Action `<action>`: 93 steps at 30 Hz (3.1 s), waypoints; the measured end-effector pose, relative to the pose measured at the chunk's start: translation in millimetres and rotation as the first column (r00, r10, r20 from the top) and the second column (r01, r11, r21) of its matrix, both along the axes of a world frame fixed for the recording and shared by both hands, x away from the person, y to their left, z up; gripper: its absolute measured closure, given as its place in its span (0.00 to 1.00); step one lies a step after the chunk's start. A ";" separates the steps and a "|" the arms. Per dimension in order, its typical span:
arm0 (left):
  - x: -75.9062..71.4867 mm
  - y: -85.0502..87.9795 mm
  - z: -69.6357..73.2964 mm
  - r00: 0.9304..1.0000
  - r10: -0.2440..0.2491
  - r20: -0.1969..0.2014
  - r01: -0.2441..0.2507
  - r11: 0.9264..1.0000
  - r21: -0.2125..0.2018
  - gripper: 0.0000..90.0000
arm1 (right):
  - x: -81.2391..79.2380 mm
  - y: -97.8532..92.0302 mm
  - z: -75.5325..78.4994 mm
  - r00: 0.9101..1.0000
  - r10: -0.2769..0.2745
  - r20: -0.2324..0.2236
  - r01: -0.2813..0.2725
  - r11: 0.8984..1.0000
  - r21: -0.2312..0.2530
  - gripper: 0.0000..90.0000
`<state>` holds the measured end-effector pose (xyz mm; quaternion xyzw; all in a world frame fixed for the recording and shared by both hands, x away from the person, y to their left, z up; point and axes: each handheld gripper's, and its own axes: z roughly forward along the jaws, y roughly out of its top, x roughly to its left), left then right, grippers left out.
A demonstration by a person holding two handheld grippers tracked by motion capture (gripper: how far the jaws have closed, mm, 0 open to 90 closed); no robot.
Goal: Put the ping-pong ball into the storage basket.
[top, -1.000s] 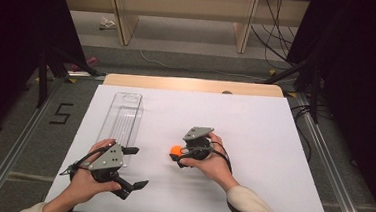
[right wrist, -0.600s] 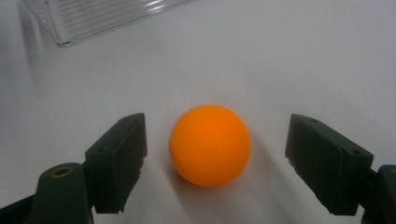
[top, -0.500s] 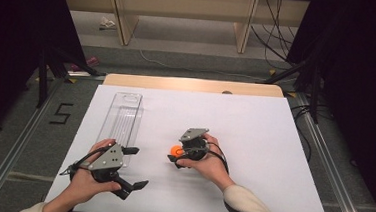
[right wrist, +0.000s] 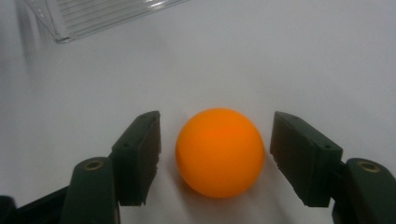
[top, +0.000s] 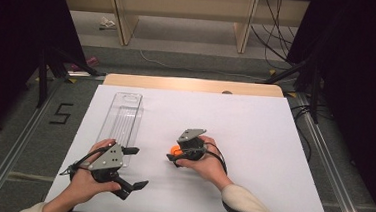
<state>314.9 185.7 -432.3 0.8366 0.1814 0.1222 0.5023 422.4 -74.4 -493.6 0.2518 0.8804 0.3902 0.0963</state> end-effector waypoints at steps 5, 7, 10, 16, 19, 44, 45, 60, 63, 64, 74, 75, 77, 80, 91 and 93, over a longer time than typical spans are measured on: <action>-0.1 0.0 0.0 1.000 0.000 0.000 0.000 1.000 0.000 0.00 | -0.4 1.0 -1.1 1.000 -0.001 -0.007 0.001 1.000 -0.010 0.45; -0.1 0.0 0.1 1.000 0.000 0.000 0.000 1.000 0.000 0.00 | -0.3 1.4 -2.0 1.000 -0.001 -0.004 0.001 1.000 -0.011 0.47; -0.2 0.0 0.1 1.000 -0.001 0.000 0.001 1.000 0.000 0.00 | -0.3 1.8 -2.5 1.000 -0.002 -0.009 0.002 1.000 -0.014 0.49; -0.2 0.0 0.1 1.000 -0.001 0.000 0.001 1.000 0.000 0.00 | -0.3 1.6 -2.5 1.000 0.001 -0.009 -0.001 1.000 -0.023 0.55; -0.3 0.0 0.1 1.000 -0.002 0.000 0.002 1.000 0.000 0.00 | -0.2 1.4 -2.1 1.000 0.001 -0.011 -0.001 1.000 -0.023 0.57; -0.3 0.3 0.4 1.000 -0.002 0.000 0.002 1.000 -0.001 0.01 | 0.5 -1.5 13.4 1.000 0.005 0.019 -0.005 1.000 0.011 0.57; -0.4 0.3 0.5 1.000 -0.003 0.000 0.003 1.000 -0.002 0.01 | 0.2 -1.0 14.5 1.000 0.010 0.020 -0.010 1.000 0.014 0.57; -0.4 0.1 0.3 1.000 -0.005 -0.002 0.005 1.000 -0.002 0.01 | -1.5 1.9 24.6 0.999 0.019 0.029 -0.020 0.999 0.039 0.57; -0.3 0.1 0.3 1.000 -0.005 -0.001 0.005 1.000 -0.001 0.01 | -1.6 2.2 26.3 0.999 0.018 0.026 -0.019 0.999 0.046 0.57; -0.3 0.1 0.3 1.000 -0.005 -0.001 0.005 1.000 -0.001 0.01 | -1.6 2.2 26.3 0.999 0.018 0.026 -0.019 0.999 0.046 0.57; -0.1 0.0 -0.1 1.000 -0.004 -0.001 0.004 1.000 0.001 0.01 | -2.2 4.8 34.8 0.999 0.023 0.047 -0.026 0.998 0.064 0.57; -0.1 0.0 -0.1 1.000 -0.004 -0.001 0.004 1.000 0.001 0.01 | -2.1 4.8 35.7 0.999 0.022 0.049 -0.026 0.998 0.066 0.57; -0.1 0.0 0.0 1.000 -0.004 -0.001 0.004 1.000 0.001 0.01 | -1.7 4.9 36.9 0.998 0.021 0.053 -0.024 0.997 0.067 0.57; -0.2 -0.1 -0.1 1.000 -0.003 -0.001 0.003 1.000 0.001 0.01 | -1.6 5.2 38.2 0.998 0.019 0.055 -0.023 0.997 0.070 0.57; -0.1 0.1 -0.1 1.000 -0.003 0.000 0.003 1.000 0.002 0.01 | 1.3 6.6 44.2 0.997 0.013 0.070 -0.018 0.996 0.083 0.57; -0.1 0.1 -0.1 1.000 -0.004 0.000 0.004 1.000 0.002 0.01 | 1.6 6.7 45.5 0.998 0.012 0.069 -0.018 0.996 0.086 0.57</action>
